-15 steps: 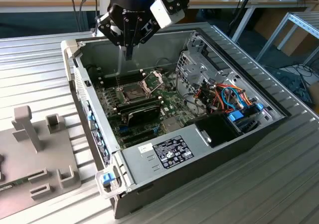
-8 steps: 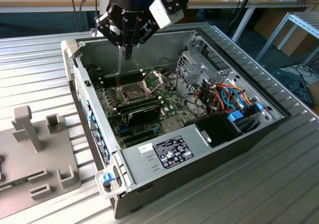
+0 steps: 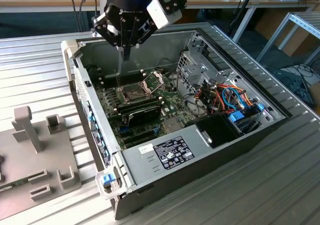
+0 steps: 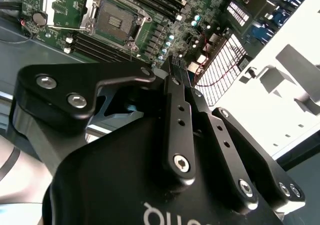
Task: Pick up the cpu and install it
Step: 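Reach for the cpu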
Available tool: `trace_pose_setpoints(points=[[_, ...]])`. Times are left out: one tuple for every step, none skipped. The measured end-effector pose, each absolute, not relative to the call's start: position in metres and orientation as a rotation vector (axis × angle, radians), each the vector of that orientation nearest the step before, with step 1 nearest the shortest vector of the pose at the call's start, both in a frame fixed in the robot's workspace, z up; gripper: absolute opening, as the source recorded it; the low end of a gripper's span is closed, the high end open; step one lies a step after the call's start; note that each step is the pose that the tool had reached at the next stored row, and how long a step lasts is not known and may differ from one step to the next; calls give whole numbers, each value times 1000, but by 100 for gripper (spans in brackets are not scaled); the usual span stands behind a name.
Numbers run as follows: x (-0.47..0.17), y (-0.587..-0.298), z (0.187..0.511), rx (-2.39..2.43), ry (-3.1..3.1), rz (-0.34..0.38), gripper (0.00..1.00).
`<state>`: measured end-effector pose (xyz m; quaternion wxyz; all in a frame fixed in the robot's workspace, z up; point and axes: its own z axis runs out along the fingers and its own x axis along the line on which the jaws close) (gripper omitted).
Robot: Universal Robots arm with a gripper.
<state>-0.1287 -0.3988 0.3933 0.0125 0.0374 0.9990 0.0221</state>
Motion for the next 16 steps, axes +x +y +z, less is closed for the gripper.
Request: trace_pose_setpoints(points=[[-129,-399,393,117,3114,69,11],[-130,-399,393,117,3114,69,11],[-130,-399,393,117,3114,69,11],[-130,-399,393,117,3114,69,11],[-131,-399,393,117,3114,69,11],[-131,-399,393,117,3114,69,11],[-131,-399,393,117,3114,69,11],[-132,-399,393,116,3114,69,11],[-132,-399,393,117,3114,69,11],[-132,-399,393,117,3114,69,11],[-133,-399,393,117,3114,69,11],[-133,-399,393,117,3114,69,11],[-133,-399,393,117,3114,69,11],[-134,-399,393,117,3114,69,11],[-134,-399,393,117,3114,69,11],[-135,-399,393,117,3114,69,11]])
